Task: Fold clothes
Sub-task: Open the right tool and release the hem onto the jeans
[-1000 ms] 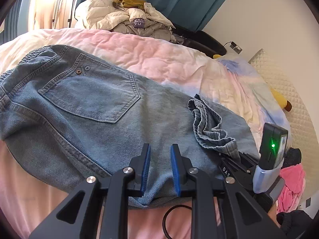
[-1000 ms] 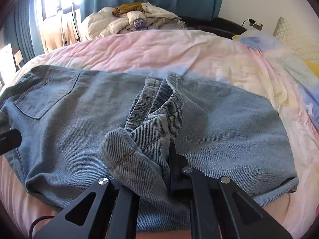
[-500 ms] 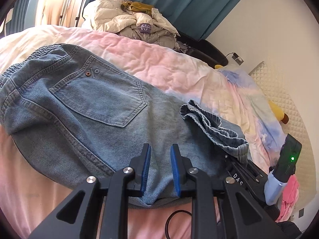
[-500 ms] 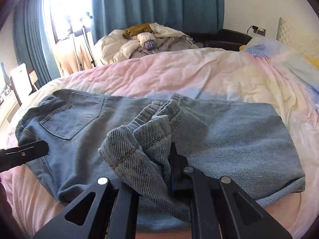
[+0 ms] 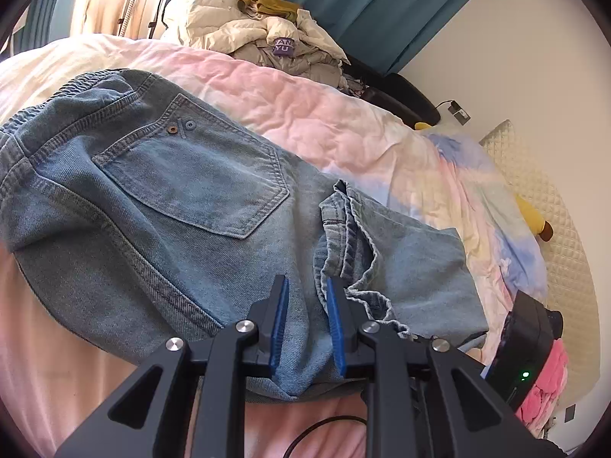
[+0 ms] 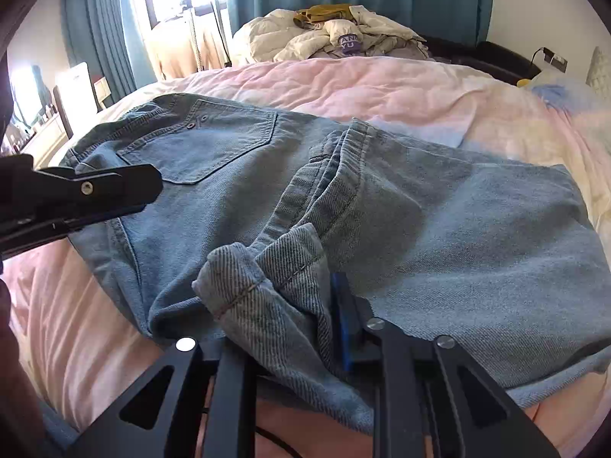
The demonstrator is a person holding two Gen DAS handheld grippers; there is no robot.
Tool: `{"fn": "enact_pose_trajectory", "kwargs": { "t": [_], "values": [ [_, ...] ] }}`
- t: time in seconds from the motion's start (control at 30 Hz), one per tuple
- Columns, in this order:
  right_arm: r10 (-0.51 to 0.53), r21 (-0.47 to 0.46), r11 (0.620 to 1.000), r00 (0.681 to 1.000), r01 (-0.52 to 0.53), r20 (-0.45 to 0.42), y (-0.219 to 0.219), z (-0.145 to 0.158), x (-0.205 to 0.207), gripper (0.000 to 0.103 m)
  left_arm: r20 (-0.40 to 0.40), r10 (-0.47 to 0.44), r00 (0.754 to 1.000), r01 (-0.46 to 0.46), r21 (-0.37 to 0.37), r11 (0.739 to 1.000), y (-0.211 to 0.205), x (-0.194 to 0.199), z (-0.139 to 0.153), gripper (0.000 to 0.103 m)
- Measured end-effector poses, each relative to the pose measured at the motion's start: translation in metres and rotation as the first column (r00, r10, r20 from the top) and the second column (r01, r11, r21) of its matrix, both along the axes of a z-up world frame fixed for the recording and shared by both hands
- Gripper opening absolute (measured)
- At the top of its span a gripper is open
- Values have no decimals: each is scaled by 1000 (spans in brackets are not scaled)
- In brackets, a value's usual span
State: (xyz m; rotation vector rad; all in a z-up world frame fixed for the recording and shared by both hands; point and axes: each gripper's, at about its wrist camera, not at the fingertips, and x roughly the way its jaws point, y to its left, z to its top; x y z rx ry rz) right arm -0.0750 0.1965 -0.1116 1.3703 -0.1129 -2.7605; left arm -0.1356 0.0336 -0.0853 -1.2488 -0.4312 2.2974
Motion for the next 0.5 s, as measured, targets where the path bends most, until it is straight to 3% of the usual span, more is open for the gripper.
{"fn": "enact_pose_trajectory", "kwargs": {
  "t": [0.07,0.27,0.4,0.5],
  "values": [
    [18,-41,999,1000,-17,14,1,6,4,40,4,-1,1000,1,-9,1000,1,-1,-2,21],
    [38,-254,967,999,-37,0,24,40,28,43,6,-20,1000,20,-42,999,9,-1,-6,21],
    [-25,-358,934,999,9,-39,49,55,32,44,2,-40,999,40,-81,996,20,0,-8,21],
    [-63,-363,931,997,46,-36,60,52,19,44,-9,-52,999,50,-116,992,27,2,-10,21]
  ]
}}
